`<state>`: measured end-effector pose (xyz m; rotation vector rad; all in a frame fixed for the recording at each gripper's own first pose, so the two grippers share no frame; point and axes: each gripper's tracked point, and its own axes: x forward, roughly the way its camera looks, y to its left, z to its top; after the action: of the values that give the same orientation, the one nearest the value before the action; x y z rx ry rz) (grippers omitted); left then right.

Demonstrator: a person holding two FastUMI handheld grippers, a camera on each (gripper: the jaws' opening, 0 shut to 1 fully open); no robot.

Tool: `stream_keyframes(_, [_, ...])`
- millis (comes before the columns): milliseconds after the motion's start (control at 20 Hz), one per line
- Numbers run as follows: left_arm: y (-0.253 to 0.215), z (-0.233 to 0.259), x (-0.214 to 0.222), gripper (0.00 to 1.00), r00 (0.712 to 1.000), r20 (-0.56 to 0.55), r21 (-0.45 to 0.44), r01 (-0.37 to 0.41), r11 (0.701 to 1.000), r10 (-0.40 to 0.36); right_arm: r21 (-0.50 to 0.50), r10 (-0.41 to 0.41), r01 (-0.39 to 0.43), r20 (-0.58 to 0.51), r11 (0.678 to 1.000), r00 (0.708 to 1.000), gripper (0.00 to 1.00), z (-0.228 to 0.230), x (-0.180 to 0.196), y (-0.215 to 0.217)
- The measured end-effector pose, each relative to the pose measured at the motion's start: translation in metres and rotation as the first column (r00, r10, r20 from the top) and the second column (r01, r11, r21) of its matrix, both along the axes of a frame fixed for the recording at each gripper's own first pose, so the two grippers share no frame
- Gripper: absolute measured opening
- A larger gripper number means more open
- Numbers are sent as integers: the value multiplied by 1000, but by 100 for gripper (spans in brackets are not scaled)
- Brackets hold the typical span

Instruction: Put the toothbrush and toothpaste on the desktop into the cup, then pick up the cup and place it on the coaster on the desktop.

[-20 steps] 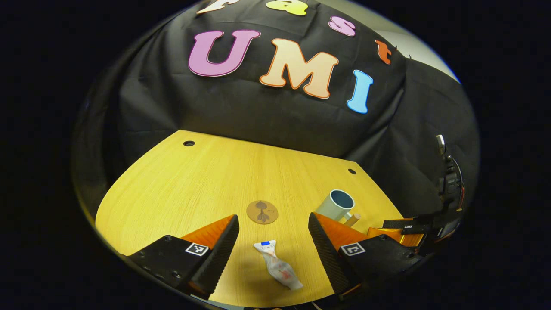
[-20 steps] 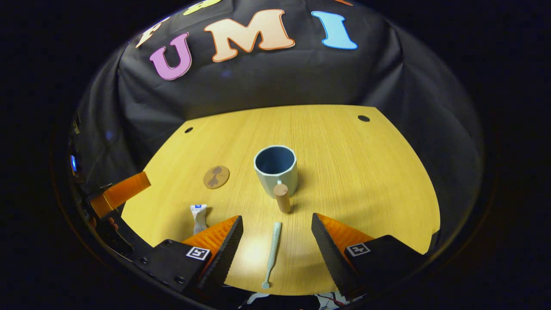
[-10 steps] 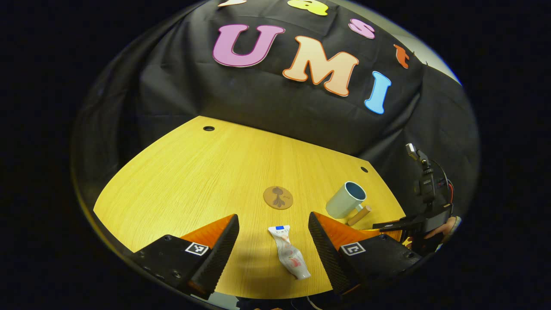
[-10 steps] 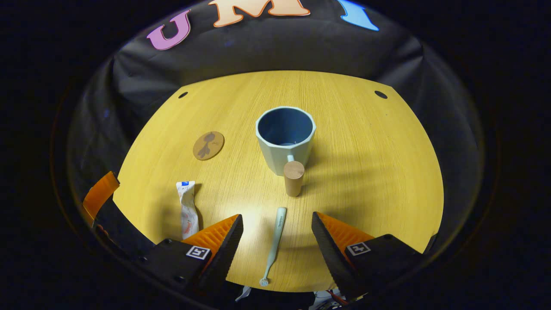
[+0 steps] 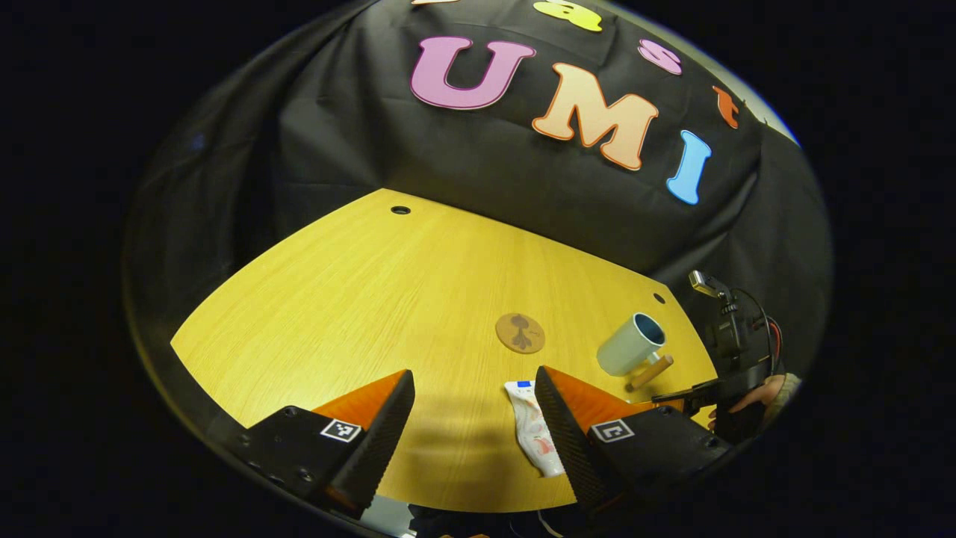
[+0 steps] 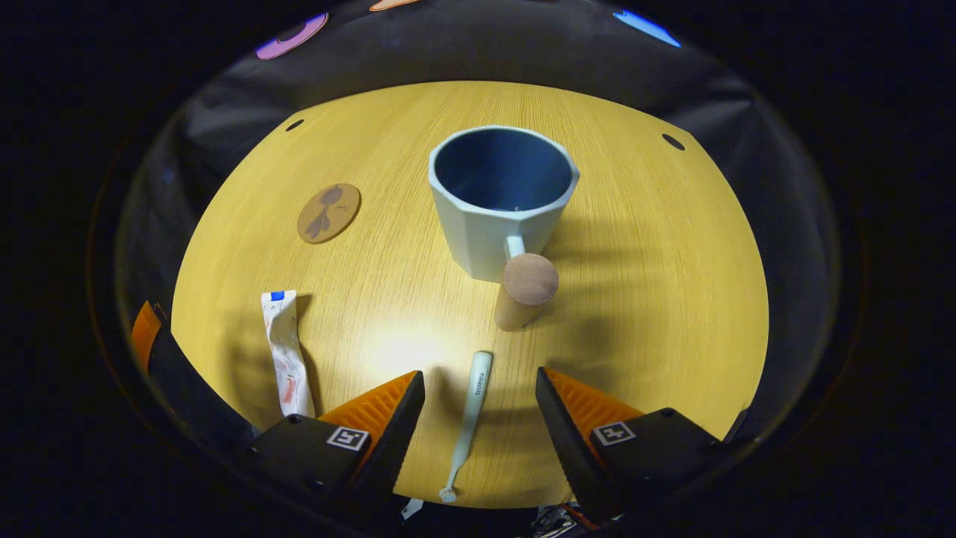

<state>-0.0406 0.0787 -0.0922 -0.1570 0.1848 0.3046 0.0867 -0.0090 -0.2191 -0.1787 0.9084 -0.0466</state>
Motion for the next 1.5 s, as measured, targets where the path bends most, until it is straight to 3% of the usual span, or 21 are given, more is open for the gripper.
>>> stream_keyframes(250, [6, -11, 6, 95, 1000, -18, -25, -17, 1000, 17, -7, 8, -9, -49, 1000, 999, 75, -12, 2, 1])
stream_keyframes(300, [6, -12, 7, 95, 1000, -20, -21, -19, 1000, 18, -6, 5, -6, -55, 1000, 998, 69, -13, 3, 1])
stream_keyframes(350, [7, -12, 7, 95, 1000, -22, -18, -21, 1000, 20, 2, 2, -1, -64, 1000, 998, 53, -16, 1, 3])
stream_keyframes(400, [8, -13, 8, 95, 999, -26, -14, -23, 1000, 23, 14, 0, 1, -73, 1000, 997, 48, -18, 0, 5])
stream_keyframes(750, [9, -15, 14, 96, 999, -52, -15, -17, 1000, 16, 5, -39, 39, -108, 999, 993, 48, -22, 1, 0])
stream_keyframes(850, [8, -16, 15, 95, 998, -63, -13, -8, 1000, 8, 5, -54, 54, -111, 999, 992, 42, -22, 2, 0])
stream_keyframes(950, [6, -17, 15, 95, 997, -73, -19, 1, 1000, -3, 0, -38, 38, -100, 999, 994, 42, -21, 4, 0])
stream_keyframes(1000, [5, -19, 14, 95, 996, -83, -20, 10, 1000, -11, 4, -64, 64, -94, 998, 993, 29, -20, 4, 1])
stream_keyframes(1100, [3, -20, 14, 95, 995, -98, -16, 29, 999, -31, 10, -63, 64, -75, 998, 995, 27, -21, 7, 2])
stream_keyframes(1200, [2, -21, 13, 95, 993, -110, -16, 43, 999, -45, 14, -48, 49, -51, 999, 998, 14, -20, 7, 3])
stream_keyframes(1500, [-5, -29, 7, 95, 980, -177, -19, 91, 996, -93, 50, -39, 39, 0, 998, 999, 10, -19, 7, 2])
